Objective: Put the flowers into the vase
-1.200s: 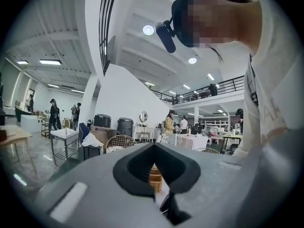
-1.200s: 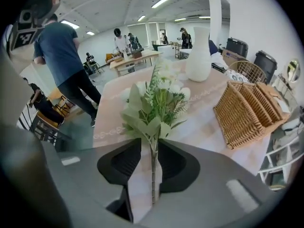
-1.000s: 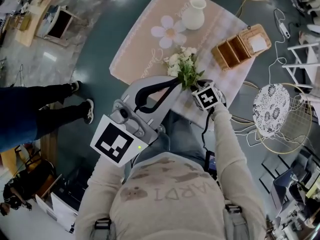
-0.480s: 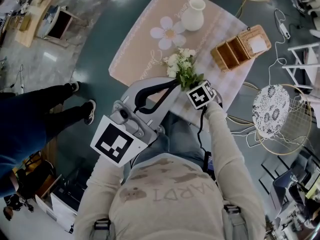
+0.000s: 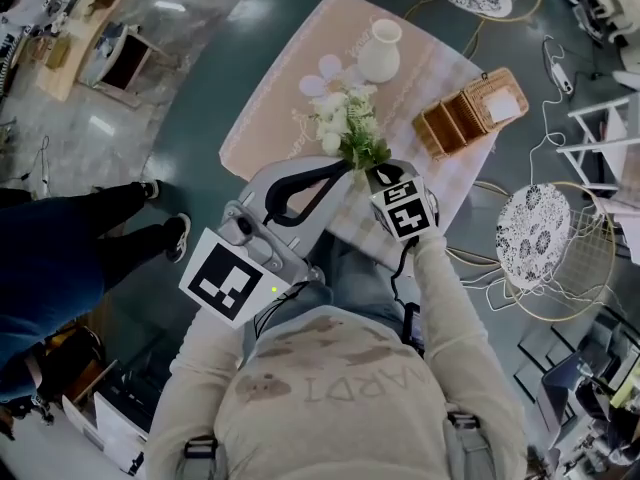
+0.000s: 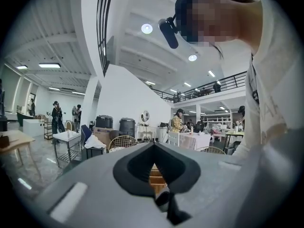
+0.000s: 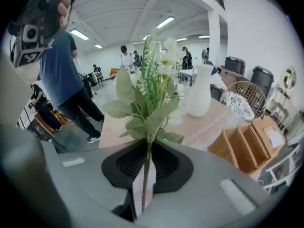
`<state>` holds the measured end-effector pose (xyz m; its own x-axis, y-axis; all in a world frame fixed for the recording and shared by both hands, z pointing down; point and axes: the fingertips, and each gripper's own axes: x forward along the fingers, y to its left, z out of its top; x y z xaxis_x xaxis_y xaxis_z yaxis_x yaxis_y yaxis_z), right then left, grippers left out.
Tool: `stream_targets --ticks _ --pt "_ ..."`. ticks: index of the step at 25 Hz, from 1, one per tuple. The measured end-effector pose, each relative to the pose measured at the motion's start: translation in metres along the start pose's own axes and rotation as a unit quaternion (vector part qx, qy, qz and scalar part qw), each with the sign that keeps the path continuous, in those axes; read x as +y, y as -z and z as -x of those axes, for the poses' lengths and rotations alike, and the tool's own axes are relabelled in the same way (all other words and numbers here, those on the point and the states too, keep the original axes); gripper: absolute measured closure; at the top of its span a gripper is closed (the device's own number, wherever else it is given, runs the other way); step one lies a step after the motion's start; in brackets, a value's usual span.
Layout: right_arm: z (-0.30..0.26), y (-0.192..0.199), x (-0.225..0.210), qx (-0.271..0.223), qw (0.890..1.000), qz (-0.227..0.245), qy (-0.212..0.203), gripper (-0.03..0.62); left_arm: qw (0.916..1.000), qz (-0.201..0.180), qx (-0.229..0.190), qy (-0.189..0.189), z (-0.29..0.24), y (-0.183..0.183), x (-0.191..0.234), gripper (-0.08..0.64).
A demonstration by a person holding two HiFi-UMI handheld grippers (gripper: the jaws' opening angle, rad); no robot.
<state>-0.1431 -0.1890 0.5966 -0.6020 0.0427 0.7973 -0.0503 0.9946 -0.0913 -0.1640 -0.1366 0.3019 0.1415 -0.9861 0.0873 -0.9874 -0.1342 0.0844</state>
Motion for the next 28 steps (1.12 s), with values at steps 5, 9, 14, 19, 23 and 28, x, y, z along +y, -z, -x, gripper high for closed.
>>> stream_targets --ticks 5,9,14,19,23,28 --pt "0.042 -0.060 -0.011 -0.094 0.995 0.020 0.006 0.534 0.9999 -0.009 -0.014 -0.006 -0.007 -0.016 -0.003 0.560" --pt "0.077 -0.110 -0.020 -0.166 0.986 0.032 0.005 0.534 0.9993 -0.022 -0.025 -0.015 -0.017 -0.032 0.001 0.560" --pt "0.117 -0.159 -0.031 -0.261 0.965 0.020 0.001 0.532 0.9987 -0.023 -0.041 -0.019 -0.025 -0.045 0.004 0.560" --pt "0.137 -0.195 -0.038 -0.330 0.944 -0.002 0.007 0.532 0.9987 -0.024 -0.043 -0.011 -0.027 -0.047 0.009 0.559" --pt "0.146 -0.217 -0.045 -0.367 0.930 -0.017 0.032 0.532 0.9985 -0.026 -0.048 0.009 -0.025 -0.048 0.020 0.560" --pt "0.149 -0.253 -0.069 -0.395 0.913 -0.051 0.084 0.532 0.9969 -0.018 -0.052 0.056 -0.028 -0.059 0.050 0.560"
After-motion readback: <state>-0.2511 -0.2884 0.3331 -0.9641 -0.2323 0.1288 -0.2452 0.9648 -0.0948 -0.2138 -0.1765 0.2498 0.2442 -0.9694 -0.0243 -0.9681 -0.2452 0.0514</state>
